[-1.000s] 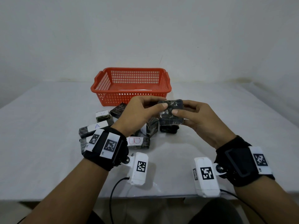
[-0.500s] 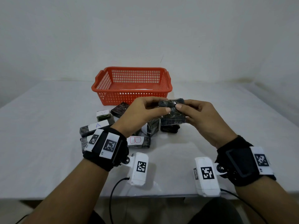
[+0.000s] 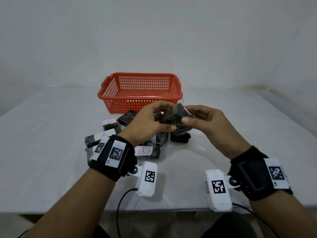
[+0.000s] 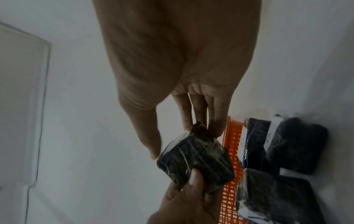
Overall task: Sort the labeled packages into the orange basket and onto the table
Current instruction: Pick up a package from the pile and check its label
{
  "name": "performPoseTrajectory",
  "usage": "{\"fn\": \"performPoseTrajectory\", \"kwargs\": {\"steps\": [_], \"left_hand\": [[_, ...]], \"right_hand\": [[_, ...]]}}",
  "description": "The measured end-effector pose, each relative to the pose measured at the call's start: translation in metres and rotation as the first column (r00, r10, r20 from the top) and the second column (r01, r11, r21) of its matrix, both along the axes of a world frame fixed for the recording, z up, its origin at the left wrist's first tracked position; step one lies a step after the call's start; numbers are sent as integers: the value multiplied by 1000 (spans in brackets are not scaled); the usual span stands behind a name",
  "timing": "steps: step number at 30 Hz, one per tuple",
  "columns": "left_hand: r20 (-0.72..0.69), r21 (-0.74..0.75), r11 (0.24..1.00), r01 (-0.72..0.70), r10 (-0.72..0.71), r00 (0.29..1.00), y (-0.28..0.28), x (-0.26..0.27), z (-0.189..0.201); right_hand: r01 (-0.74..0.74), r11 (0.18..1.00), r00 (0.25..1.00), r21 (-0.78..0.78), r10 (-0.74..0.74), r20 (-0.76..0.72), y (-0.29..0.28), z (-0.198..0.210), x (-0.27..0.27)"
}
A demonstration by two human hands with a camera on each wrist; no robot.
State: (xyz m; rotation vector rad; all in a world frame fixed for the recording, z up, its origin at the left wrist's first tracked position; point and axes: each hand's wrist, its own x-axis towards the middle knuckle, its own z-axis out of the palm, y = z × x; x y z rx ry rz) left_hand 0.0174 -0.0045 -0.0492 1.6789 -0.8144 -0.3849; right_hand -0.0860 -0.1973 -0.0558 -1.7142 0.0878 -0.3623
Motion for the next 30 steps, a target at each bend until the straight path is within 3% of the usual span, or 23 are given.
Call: {"fn": "performPoseTrajectory", "kwargs": {"steps": [3,7,13,22,27,30], "left_hand": [[-64,-83,997,5,-11,998,-1,-1,-2],[-63,-121,993,15,-22,998,-3,-2,-4],[-90,-87,994,62,-70,993,-2,-2,1],[-72,-179,981,-79,67,995,-7,-4,-3],[-76,-153,988,21,-33,997,-2,-3,-2],[-18,-137,991,2,-5,1000,-2,-1,-1]], "right_hand": [[-55,979,997,194,65,-46,3,-4,1],[-76,947,993,312,102,-67,8,-6,3],[-15,966,1000,256,17,-7,4,-5,8],[-20,979,999,202,29,-44,-1,-2,7],[6,993,1000,116,-8,20,-7,-6,8],[-3,993,999,117,-3,50,-7,-7,8]]}}
